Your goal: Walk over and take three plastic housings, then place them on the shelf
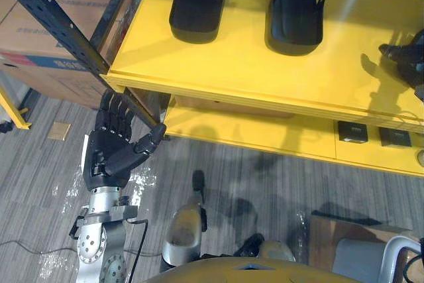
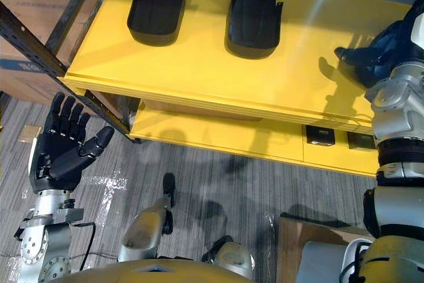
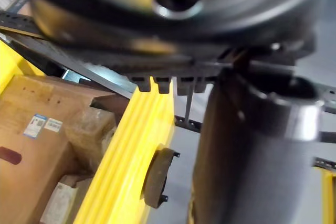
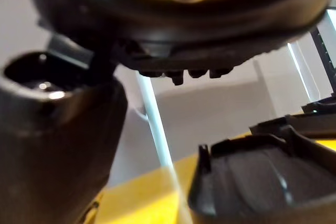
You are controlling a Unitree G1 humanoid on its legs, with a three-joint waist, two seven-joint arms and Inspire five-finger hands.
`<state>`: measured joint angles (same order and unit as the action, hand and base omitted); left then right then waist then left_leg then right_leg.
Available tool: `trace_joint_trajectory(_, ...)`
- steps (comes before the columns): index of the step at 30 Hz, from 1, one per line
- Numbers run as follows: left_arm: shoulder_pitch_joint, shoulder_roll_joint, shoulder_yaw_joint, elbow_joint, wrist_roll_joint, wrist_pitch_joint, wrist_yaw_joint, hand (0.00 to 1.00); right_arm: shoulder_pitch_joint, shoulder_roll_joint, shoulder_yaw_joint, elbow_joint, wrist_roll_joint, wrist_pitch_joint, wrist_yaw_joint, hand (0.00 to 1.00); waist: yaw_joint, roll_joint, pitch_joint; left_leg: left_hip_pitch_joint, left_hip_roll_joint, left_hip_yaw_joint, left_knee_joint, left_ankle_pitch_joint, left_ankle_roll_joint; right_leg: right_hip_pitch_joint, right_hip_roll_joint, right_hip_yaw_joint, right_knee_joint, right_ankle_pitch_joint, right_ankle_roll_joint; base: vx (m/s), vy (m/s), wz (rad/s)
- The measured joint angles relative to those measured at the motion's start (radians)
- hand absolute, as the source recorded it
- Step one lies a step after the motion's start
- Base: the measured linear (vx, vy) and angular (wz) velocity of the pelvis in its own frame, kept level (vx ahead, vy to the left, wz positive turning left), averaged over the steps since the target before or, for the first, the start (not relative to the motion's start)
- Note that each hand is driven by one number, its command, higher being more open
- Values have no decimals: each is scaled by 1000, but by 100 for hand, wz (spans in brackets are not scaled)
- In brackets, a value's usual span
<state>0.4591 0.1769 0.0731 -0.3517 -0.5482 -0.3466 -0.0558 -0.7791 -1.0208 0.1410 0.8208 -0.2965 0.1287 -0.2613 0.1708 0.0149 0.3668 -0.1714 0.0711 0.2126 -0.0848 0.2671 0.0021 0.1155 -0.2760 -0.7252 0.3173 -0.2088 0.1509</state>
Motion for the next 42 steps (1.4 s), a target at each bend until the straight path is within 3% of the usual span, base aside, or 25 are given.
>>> trace_joint_trajectory(5,-10,18,4,0,-36,0,2,100,-72,-7,20,85,77,81,101,100,2,1,44,-31,11,9,1,13,-3,-54,-4,21,40,-10,-12,-50,-8,-7)
trace_joint_trajectory(7,-29,21,5,0,-38,0,2,100,-85,-23,20,92,78,83,132,100,-1,1,59,-31,9,13,1,18,1,-64,-13,27,57,-19,-12,-19,-23,-5)
trace_joint_trajectory(8,-31,21,6,0,-39,0,1,100,-100,-23,20,91,78,82,148,0,-5,1,65,-30,8,15,1,21,5,-70,-19,32,69,-25,-12,-17,-26,-5)
trace_joint_trajectory(18,-32,23,10,0,-40,0,1,100,-140,-50,21,67,58,105,251,0,-5,5,78,-30,8,20,1,28,-3,-97,-36,49,116,-54,-21,-17,-34,-3)
trace_joint_trajectory(28,-35,27,20,-1,-40,0,1,100,-133,-52,59,29,-55,72,199,0,-4,11,94,-33,9,16,1,22,-12,-100,-36,49,124,-66,-29,-5,-7,1)
trace_joint_trajectory(33,-35,27,20,-1,-37,-1,1,100,-87,-52,60,-2,-117,34,143,0,-8,11,94,-34,9,16,1,22,-13,-105,-39,50,135,-74,-29,1,-41,0)
trace_joint_trajectory(42,-34,27,20,-1,-36,-4,2,100,-40,-65,68,-53,-330,-117,6,0,-14,11,94,-49,17,16,1,26,-17,-130,-38,57,155,-81,-27,-4,-43,-1)
